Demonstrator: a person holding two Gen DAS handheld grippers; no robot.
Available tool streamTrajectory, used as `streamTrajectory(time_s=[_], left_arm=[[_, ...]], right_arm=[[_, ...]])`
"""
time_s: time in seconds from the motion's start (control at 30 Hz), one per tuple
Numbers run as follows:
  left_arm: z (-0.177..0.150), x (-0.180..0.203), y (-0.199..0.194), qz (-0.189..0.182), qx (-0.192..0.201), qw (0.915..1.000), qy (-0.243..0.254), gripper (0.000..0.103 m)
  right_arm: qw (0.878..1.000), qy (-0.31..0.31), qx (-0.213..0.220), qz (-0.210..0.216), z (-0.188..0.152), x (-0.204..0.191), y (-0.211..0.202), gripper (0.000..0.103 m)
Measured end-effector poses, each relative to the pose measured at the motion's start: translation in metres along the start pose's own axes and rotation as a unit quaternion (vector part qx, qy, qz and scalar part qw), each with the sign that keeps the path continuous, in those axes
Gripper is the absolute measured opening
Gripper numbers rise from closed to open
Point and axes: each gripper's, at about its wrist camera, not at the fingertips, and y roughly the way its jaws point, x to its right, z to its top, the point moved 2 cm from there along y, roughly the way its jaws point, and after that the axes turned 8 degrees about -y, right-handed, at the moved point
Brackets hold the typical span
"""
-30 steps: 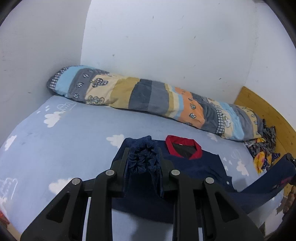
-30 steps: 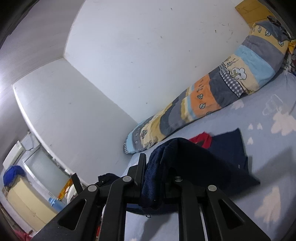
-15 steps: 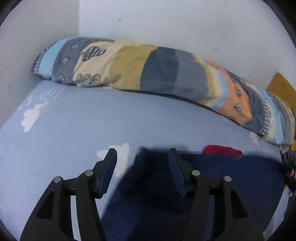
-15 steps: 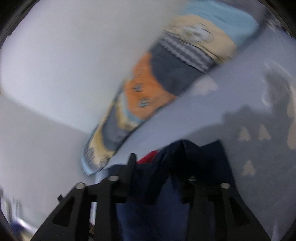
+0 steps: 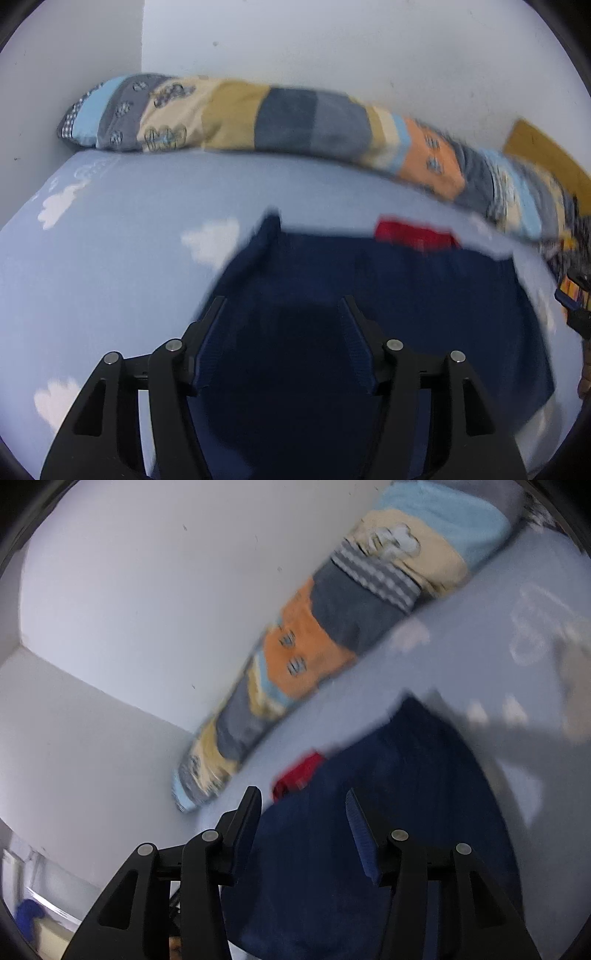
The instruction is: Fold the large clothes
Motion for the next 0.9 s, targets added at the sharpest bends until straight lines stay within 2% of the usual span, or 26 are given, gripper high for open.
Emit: streamTrajectory(time_s=[0.07,0.13,0.17,0.2,0.23,0.33,0.37,0.43,0.57,0.67,0.73,0.8,0.87,0.9], left_arm=[[-0.022,-0.005,0.007,0.020,-0.016,0.9996,0.010,0.059],[-0.040,-0.019,0.020,0.055,-0.042,0.9976,0.012,0.060],[-0.047,-0.029,0.023,0.076,-0.049,0.9959,0.010,0.063],[-0.053,-0.038,0.024,0.089,-0.055,0.9945,0.000,0.065],[-0.056,-0.048,0.020,0.087,-0.061,0.9941,-0.022,0.069],[-0.057,-0.055,-0.006,0.098,-0.048,0.9923,-0.057,0.068],[-0.057,-0.049,-0.015,0.096,-0.037,0.9932,-0.053,0.068],[-0.062,-0.028,-0.037,0.081,-0.018,0.9958,-0.037,0.068],[-0.085,0.029,-0.061,0.042,-0.006,0.9989,0.018,0.068],[-0.100,0.061,-0.061,0.037,-0.002,0.9968,0.070,0.068],[-0.107,0.075,-0.053,0.037,-0.009,0.9943,0.099,0.068],[-0.111,0.084,-0.045,0.038,-0.015,0.9925,0.115,0.068],[-0.113,0.091,-0.039,0.038,-0.018,0.9915,0.123,0.068],[-0.112,0.092,-0.035,0.037,-0.020,0.9914,0.123,0.068]], right_arm=[[1.000,0.011,-0.018,-0.017,-0.029,0.011,0.004,0.050],[0.997,0.037,-0.045,-0.057,-0.059,0.032,0.008,0.048],[0.993,0.047,-0.059,-0.096,-0.075,0.047,0.007,0.036],[0.990,0.052,-0.065,-0.114,-0.082,0.054,0.004,0.029],[0.984,0.051,-0.066,-0.155,-0.087,0.061,-0.004,0.024],[0.960,0.005,-0.052,-0.277,-0.090,0.049,-0.033,0.031],[0.956,-0.018,-0.049,-0.289,-0.092,0.037,-0.039,0.034],[0.955,-0.057,-0.050,-0.287,-0.101,0.013,-0.040,0.037],[0.937,-0.186,-0.083,-0.284,-0.149,-0.062,-0.013,0.038],[0.926,-0.248,-0.094,-0.270,-0.181,-0.102,0.007,0.039],[0.914,-0.285,-0.104,-0.268,-0.194,-0.114,0.018,0.039],[0.892,-0.337,-0.115,-0.277,-0.205,-0.125,0.034,0.039],[0.886,-0.355,-0.124,-0.272,-0.211,-0.127,0.046,0.035],[0.887,-0.354,-0.122,-0.268,-0.212,-0.126,0.047,0.035]])
